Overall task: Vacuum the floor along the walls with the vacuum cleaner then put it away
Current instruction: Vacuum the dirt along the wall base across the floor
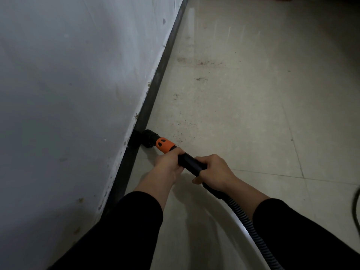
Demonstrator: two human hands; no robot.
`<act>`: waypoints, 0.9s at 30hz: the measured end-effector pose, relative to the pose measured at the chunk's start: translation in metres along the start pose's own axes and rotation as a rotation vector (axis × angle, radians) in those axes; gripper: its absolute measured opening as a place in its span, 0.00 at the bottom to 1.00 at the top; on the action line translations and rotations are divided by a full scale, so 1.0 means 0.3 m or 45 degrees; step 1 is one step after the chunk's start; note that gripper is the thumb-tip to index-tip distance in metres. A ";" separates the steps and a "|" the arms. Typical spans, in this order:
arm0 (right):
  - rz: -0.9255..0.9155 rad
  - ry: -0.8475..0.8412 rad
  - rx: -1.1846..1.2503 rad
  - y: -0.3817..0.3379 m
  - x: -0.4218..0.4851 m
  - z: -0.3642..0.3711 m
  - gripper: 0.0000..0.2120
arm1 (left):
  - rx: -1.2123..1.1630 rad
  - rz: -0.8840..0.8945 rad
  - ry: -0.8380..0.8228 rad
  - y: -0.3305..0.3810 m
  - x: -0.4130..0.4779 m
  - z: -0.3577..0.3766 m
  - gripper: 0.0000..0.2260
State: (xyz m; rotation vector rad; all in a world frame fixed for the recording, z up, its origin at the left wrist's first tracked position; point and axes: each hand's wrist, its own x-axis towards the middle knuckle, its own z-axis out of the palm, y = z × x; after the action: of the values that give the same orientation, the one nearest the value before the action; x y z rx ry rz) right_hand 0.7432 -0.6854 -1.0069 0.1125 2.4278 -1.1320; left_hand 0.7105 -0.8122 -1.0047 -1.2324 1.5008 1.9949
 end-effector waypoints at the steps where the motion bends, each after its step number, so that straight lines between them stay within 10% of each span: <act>1: -0.002 0.011 0.001 0.002 0.000 0.003 0.17 | -0.003 -0.001 0.002 -0.002 0.003 0.000 0.19; 27: 0.021 0.082 -0.049 0.075 -0.113 -0.098 0.14 | 0.077 -0.059 -0.103 -0.077 -0.058 0.096 0.20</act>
State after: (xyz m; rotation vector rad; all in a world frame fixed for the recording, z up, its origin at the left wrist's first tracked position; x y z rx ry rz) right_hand 0.7684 -0.6449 -0.9916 0.1587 2.4997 -1.0895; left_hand 0.7246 -0.7740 -1.0027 -1.1378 1.4696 1.9312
